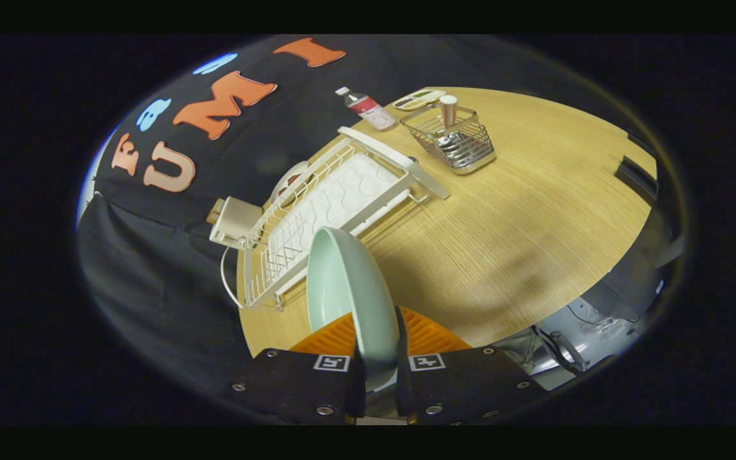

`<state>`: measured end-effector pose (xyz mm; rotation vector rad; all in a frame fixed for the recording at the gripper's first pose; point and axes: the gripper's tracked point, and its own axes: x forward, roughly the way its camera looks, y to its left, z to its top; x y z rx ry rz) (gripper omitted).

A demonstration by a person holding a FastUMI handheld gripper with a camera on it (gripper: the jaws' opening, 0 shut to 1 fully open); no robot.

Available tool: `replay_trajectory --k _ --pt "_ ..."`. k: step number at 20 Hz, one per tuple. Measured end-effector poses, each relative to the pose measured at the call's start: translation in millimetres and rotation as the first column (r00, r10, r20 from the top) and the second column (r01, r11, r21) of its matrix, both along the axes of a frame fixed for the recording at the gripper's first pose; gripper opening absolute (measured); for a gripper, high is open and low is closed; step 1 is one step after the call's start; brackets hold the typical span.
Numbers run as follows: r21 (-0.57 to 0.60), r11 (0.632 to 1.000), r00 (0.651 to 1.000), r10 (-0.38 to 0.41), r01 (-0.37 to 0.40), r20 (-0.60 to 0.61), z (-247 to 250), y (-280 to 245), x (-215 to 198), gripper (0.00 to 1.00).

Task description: Take the plate from the dish rack, then take the spoon from the basket and place it into the plate.

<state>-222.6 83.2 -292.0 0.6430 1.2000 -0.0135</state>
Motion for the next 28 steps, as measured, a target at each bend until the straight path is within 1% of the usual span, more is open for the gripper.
replay_trajectory --k 3,5,7,8,11,12,13,14,17,19,21,25,28 --pt "0.013 1.0 0.999 -0.008 0.009 -0.035 -17.3 6.2 -3.4 0.19" --pt "0.019 1.0 0.999 -0.012 0.013 -0.047 -23.4 9.3 -2.5 0.21" --pt "0.047 0.998 0.998 -0.041 0.043 -0.044 -25.9 15.8 4.9 0.24" --pt "0.039 0.998 0.998 -0.045 0.047 -0.046 -27.5 14.5 5.8 0.24" --pt "-0.019 1.0 0.999 -0.023 0.022 -0.044 -33.0 6.7 8.8 0.44" --pt "-0.029 0.999 0.999 -0.02 0.019 -0.039 -32.4 4.0 9.5 0.49" --pt "-0.035 0.999 0.999 -0.022 0.02 -0.032 -30.7 0.9 12.4 0.6" --pt "-0.047 0.999 0.999 -0.027 0.026 -0.023 -30.6 -3.3 15.1 0.61" --pt "-0.115 0.992 0.998 -0.055 0.057 0.018 -25.2 -28.7 26.9 0.81" --pt "-0.145 0.985 0.995 -0.083 0.091 0.059 -12.9 -46.5 36.0 0.91" --pt "-0.194 0.975 0.991 -0.095 0.112 0.094 -5.0 -67.7 42.4 0.98" --pt "-0.307 0.942 0.981 -0.087 0.139 0.176 16.2 -107.4 58.0 0.99" --pt "-0.408 0.903 0.974 -0.044 0.134 0.224 33.9 -131.2 67.1 0.99"
